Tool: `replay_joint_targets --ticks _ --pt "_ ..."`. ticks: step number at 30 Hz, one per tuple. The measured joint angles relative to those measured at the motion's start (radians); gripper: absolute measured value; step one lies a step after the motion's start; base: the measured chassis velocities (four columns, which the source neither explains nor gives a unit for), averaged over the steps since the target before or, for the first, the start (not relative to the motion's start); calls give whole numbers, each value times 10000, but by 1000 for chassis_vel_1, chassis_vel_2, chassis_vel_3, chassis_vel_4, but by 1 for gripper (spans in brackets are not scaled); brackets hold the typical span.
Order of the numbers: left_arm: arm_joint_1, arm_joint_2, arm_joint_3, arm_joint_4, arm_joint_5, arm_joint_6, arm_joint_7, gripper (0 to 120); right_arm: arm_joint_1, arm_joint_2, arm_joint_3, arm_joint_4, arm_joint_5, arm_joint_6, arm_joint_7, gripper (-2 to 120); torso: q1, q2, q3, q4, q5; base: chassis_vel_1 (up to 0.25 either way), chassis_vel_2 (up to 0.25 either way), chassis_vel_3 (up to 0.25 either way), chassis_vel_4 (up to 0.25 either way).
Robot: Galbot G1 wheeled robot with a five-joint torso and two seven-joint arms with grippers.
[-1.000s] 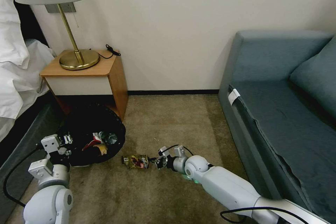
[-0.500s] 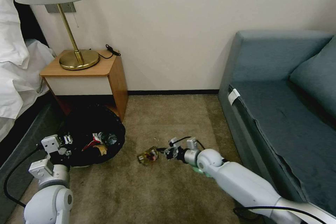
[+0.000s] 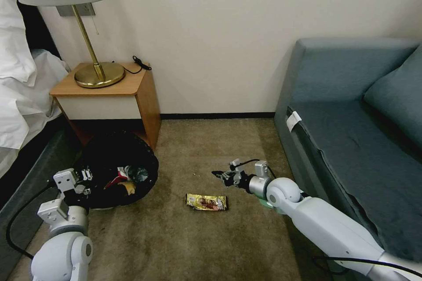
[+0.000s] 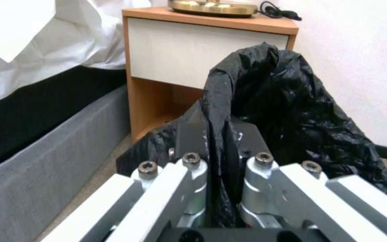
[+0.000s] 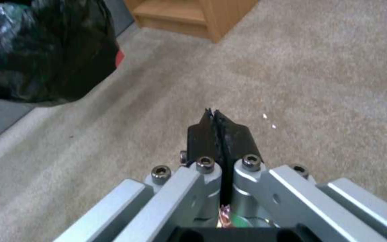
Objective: Pick up the trash bin, then pick up the garbage on the floor and place it into the trash bin.
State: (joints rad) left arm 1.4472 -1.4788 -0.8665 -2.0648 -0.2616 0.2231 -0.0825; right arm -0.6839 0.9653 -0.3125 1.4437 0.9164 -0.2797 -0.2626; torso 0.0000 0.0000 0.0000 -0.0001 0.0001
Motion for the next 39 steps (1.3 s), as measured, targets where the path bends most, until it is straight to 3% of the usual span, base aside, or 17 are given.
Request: replay_joint_targets --ticks 11,18,24,27,34,39 --pt "-81 -1 64 7 -3 90 -99 5 346 457 -818 -1513 -1025 220 172 0 0 0 0 1 -1 0 0 0 0" --pt "-68 -114 145 -240 28 119 -141 5 881 1239 -2215 -3015 -1879 585 170 0 0 0 0 0 -3 0 0 0 0" --pt "111 -148 106 -697 -9 173 -199 5 1160 1920 -3198 -3958 -2096 838 131 15 0 0 0 2 -1 0 0 0 0" --pt "203 -191 61 -812 -20 176 -240 5 1322 2318 -3724 -4472 -2247 1006 128 32 0 0 0 2 -2 0 0 0 0" --pt "311 -291 80 -920 19 144 -258 5 1442 2653 -3984 -4820 -2301 1159 144 52 0 0 0 1 -1 0 0 0 0" --pt "452 -414 114 -1075 128 82 -250 5 1620 2957 -4145 -5252 -2451 1362 169 73 0 0 0 1 -1 0 0 0 0"
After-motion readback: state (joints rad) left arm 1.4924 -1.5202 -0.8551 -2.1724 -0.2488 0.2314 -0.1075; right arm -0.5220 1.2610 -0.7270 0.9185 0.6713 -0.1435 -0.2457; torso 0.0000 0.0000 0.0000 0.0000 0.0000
